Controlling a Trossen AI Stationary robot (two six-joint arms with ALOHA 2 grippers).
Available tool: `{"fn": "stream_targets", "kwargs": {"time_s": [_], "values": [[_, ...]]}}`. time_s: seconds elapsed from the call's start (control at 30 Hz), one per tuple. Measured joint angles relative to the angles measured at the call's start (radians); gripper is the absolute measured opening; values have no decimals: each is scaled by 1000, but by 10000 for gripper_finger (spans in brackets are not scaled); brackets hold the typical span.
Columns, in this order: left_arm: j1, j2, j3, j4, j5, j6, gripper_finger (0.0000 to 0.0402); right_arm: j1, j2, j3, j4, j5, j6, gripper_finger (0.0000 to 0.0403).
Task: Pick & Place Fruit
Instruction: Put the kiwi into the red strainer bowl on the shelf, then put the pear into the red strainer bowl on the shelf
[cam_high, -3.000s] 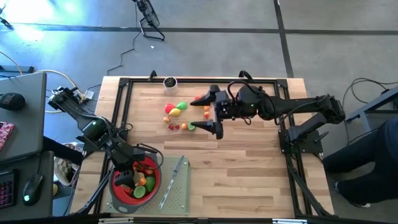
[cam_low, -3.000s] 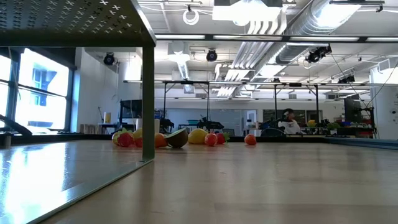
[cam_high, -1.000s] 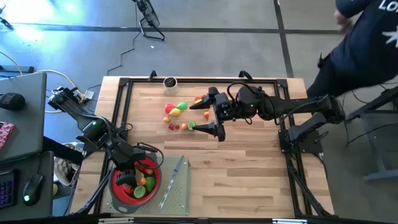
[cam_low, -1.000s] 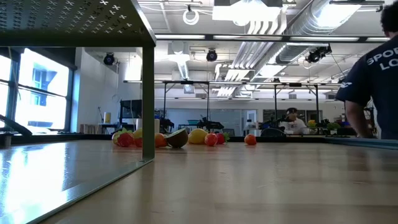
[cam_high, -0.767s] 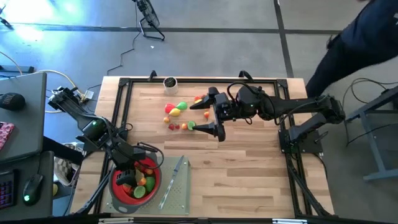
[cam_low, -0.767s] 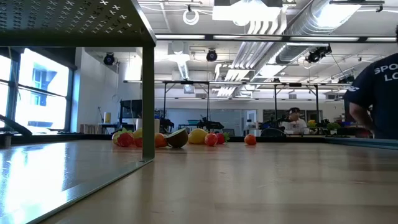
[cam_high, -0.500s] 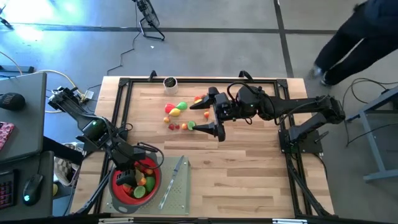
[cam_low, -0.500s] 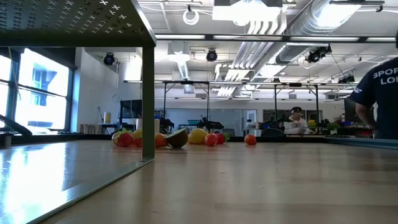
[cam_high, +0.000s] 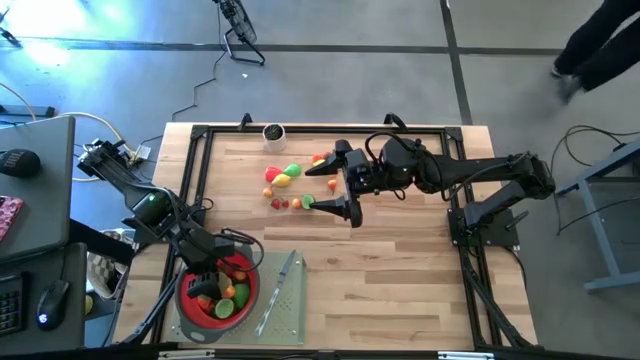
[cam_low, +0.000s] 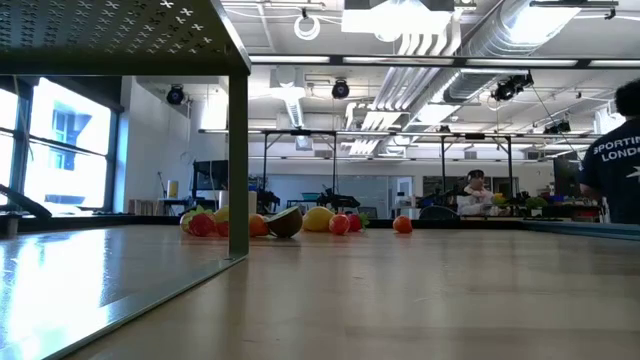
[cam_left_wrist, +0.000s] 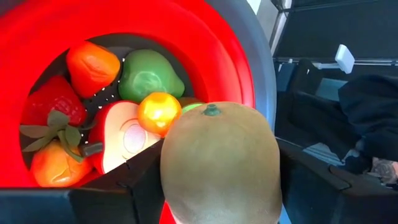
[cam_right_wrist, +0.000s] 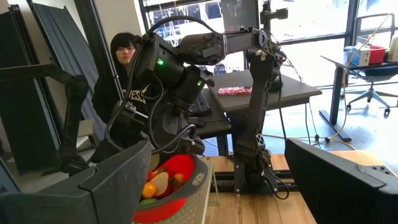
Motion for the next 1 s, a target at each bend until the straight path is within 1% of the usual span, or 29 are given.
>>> {"fn": "stream_targets", "kwargs": {"time_s": [0.23, 0.33, 1.0], "values": [[0, 8, 0, -5, -1, 0, 304, 0, 0, 0, 0, 0, 0, 362], [0, 7, 0, -9, -1, -1, 318, 0, 0, 0, 0, 0, 0, 362], [0, 7, 0, -7, -3, -5, 321, 0, 0, 0, 0, 0, 0, 362]]}}
